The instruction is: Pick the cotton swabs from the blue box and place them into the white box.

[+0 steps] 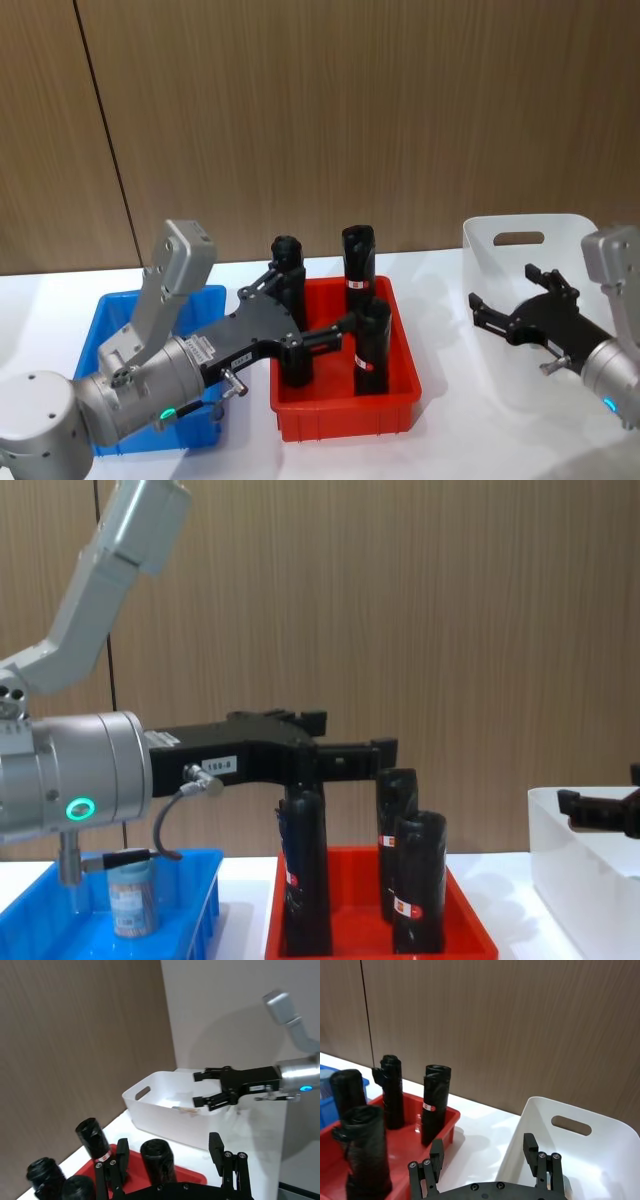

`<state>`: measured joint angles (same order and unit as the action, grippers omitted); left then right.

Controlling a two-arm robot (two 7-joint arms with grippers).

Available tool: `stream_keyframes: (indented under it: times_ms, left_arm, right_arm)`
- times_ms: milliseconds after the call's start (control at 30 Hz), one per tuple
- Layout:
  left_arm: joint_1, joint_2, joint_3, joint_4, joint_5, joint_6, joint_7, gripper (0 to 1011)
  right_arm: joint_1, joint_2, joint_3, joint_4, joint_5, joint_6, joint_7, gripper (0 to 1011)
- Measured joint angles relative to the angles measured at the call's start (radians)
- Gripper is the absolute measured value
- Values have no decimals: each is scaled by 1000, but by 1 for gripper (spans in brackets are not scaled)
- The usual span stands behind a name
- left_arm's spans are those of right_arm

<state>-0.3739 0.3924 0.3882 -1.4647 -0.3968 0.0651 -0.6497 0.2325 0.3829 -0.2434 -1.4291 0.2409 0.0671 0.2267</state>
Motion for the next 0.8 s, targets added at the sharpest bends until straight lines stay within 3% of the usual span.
stream_keyframes:
  times_ms: [800]
  left_arm:
    - [69, -5, 34, -81, 98, -26, 320, 1004]
  right_arm:
    - [-223, -42, 17, -305, 43, -30, -145, 1001]
